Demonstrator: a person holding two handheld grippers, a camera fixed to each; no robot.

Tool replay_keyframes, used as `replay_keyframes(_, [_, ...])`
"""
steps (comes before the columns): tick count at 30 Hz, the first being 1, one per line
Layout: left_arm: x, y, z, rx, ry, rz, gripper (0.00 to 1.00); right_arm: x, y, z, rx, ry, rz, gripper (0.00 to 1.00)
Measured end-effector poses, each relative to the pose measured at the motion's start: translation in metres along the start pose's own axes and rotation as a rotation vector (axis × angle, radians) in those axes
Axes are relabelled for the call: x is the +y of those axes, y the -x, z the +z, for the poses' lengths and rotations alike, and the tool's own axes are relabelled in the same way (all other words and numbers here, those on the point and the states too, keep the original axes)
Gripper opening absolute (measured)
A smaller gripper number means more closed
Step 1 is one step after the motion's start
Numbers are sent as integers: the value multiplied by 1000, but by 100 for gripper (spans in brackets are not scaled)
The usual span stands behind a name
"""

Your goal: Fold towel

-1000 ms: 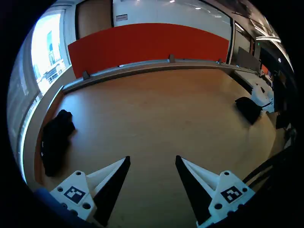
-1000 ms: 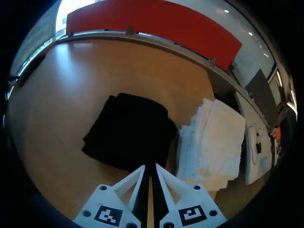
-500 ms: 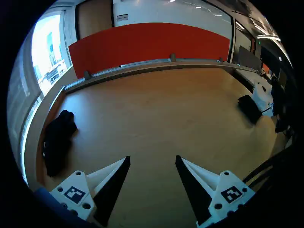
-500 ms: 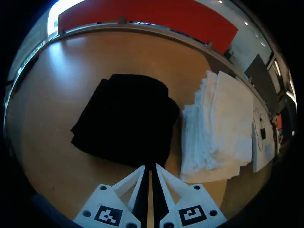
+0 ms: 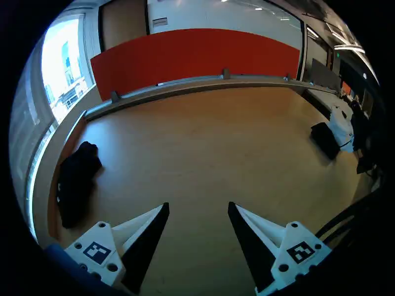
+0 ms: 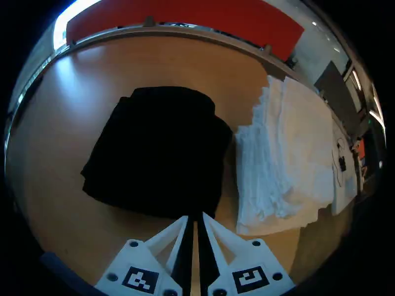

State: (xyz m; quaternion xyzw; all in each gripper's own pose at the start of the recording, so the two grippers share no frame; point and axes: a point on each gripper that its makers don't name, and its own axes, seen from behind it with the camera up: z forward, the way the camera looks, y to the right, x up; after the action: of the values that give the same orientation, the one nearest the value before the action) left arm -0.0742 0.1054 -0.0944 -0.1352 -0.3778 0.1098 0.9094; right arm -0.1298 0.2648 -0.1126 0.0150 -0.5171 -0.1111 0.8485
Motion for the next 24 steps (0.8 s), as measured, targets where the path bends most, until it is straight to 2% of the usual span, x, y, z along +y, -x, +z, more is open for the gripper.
replay_keyframes(9, [-2,1,-1,-2,-2,-1,88,2,2,3,-3,15,29,8])
replay_keyframes(14, [-3,0,-2,0,-4,5,88,2,3,2,2,25,34,14])
replay_keyframes(18, [-3,-1,-2,2,-2,3,88,3,4,-1,7,32,37,25])
replay_keyframes(24, [-3,-3,-3,7,-1,4,88,0,4,-8,20,29,34,56])
